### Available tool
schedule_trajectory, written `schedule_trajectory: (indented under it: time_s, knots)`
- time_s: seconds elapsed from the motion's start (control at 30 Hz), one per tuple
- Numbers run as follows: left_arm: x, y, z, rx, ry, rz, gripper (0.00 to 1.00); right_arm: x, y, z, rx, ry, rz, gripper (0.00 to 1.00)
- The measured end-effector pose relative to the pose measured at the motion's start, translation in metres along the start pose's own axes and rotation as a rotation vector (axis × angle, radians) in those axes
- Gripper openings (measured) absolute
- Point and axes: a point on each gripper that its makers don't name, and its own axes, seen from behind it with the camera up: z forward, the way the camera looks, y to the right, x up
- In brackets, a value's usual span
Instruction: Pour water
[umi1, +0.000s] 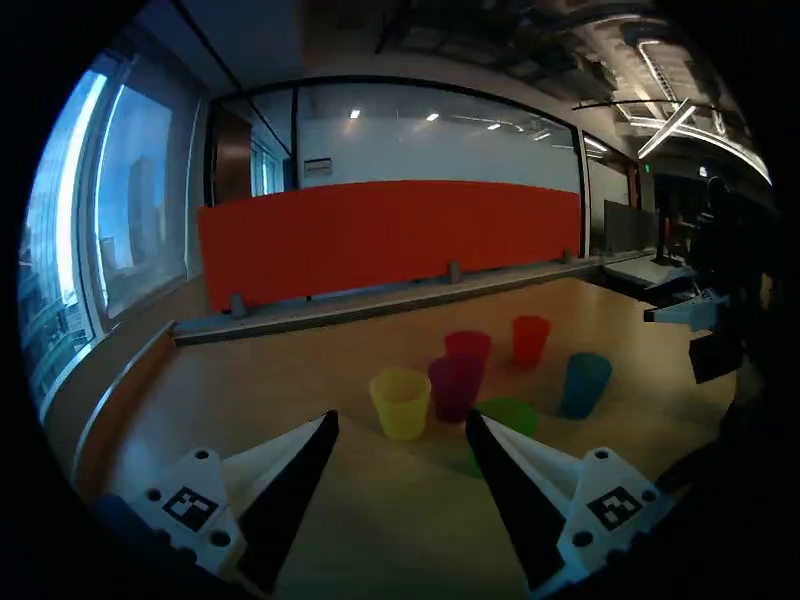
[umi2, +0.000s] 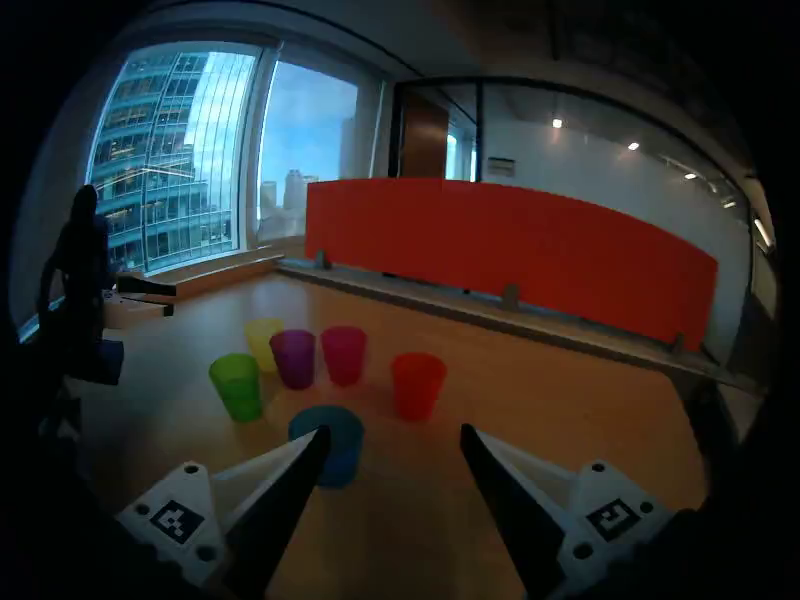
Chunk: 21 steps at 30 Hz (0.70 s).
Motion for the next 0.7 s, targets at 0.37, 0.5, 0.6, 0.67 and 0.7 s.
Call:
schedule_trajectory:
  time_s: [0.37,0.5,0.6,0.67,0.7]
  knots:
    - [0.020,-0.014,-0.004,0.074,0.098,-0.013,0.94,0.026,0.027,-0.002,-0.162,0.123,0.024,1.00]
    - [0.027,-0.016,-0.003,0.089,0.130,-0.021,0.94,0.030,0.033,-0.002,-0.201,0.159,0.046,1.00]
    - [0.033,-0.019,-0.004,0.099,0.153,-0.029,0.94,0.031,0.037,-0.002,-0.231,0.182,0.060,1.00]
    - [0.036,-0.021,-0.005,0.107,0.167,-0.031,0.94,0.032,0.041,-0.003,-0.253,0.196,0.067,1.00]
    - [0.038,-0.023,-0.006,0.115,0.174,-0.031,0.94,0.033,0.043,-0.004,-0.264,0.203,0.070,1.00]
